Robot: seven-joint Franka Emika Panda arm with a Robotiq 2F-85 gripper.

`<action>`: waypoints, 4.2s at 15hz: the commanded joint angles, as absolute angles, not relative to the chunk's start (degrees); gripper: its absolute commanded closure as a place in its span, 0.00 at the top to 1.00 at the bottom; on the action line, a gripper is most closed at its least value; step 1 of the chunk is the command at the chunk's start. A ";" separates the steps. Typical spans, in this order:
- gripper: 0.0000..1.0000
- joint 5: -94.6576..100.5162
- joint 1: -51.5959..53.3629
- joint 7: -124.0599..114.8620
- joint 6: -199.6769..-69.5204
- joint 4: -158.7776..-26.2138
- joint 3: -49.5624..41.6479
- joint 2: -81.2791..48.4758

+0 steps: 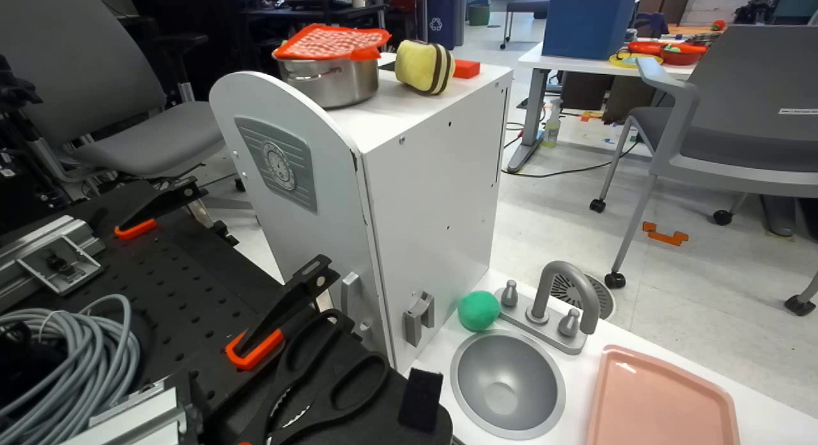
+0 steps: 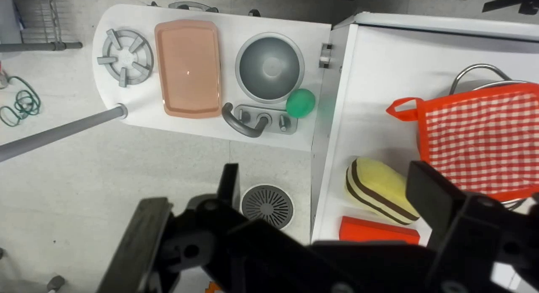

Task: Remove the black and yellow sponge from the top of the counter and put it in the sink

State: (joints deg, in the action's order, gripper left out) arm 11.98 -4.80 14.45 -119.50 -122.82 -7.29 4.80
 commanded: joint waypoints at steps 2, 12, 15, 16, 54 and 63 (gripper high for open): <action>1.00 11.92 -5.15 14.51 -119.12 -122.66 -6.93 4.79; 1.00 10.65 -4.98 15.22 -118.83 -121.31 -6.90 3.35; 1.00 11.81 -4.91 14.42 -120.26 -120.02 -6.60 1.34; 1.00 11.97 -4.90 14.30 -120.80 -119.29 -6.49 0.28; 1.00 -1.28 -7.87 47.45 -114.93 -105.50 -0.03 -20.41; 1.00 0.95 -7.72 46.02 -114.66 -103.16 -0.36 -23.51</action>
State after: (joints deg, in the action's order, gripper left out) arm 0.31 -7.30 45.40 -115.77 -105.34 -0.85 -21.99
